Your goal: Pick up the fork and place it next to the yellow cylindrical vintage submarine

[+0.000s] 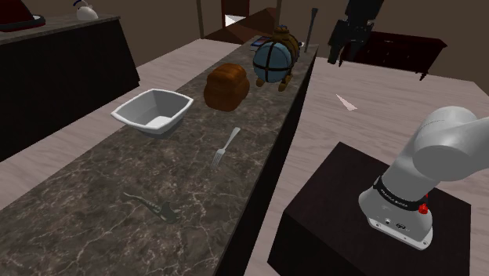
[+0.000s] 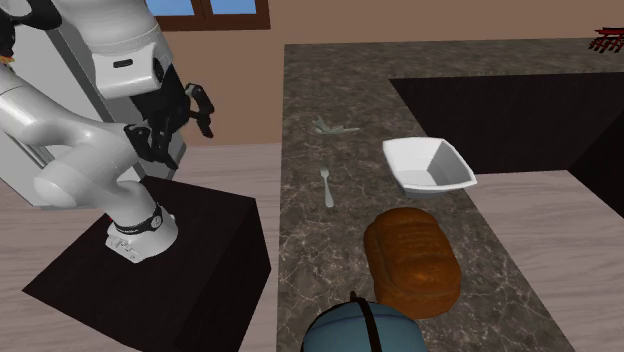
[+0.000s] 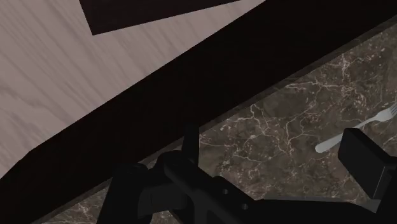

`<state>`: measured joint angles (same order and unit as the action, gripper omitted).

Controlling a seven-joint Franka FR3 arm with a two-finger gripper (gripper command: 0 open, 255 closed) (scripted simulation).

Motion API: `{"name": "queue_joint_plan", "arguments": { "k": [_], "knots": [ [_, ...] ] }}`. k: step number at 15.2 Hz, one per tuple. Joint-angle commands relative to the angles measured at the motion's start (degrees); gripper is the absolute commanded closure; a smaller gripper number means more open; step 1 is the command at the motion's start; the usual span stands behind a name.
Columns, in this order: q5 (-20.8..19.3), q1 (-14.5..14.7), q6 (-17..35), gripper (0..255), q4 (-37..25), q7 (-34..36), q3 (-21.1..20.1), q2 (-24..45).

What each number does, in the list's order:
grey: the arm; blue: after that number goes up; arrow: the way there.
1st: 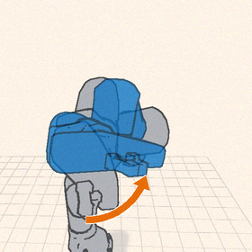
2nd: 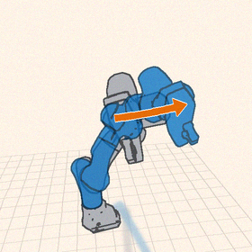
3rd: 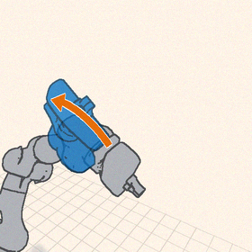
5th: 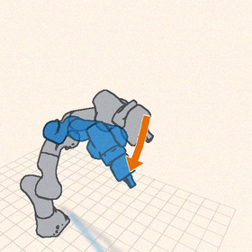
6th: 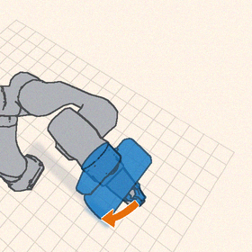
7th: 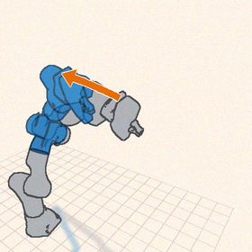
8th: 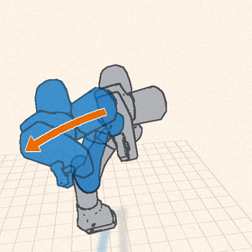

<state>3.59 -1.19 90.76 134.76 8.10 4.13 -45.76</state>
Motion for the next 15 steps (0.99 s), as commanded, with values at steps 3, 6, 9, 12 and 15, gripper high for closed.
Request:
{"name": "queue_joint_plan", "arguments": {
  "k": [3,6,9,12,15],
  "knots": [
    [1.5,-0.3,2.7,0,2.4,5.3,-3.3,-0.3],
    [3.8,-0.6,6.9,0,5.2,13.2,-8.4,0.3],
    [5.9,-0.9,11.3,0,6.8,21.1,-13.6,2.2],
    [7.5,-1.5,15.9,0,7.4,29.0,-18.9,5.5],
    [8.2,-2.6,20.4,0,6.8,37.1,-24.3,10.0]
  ]
}}
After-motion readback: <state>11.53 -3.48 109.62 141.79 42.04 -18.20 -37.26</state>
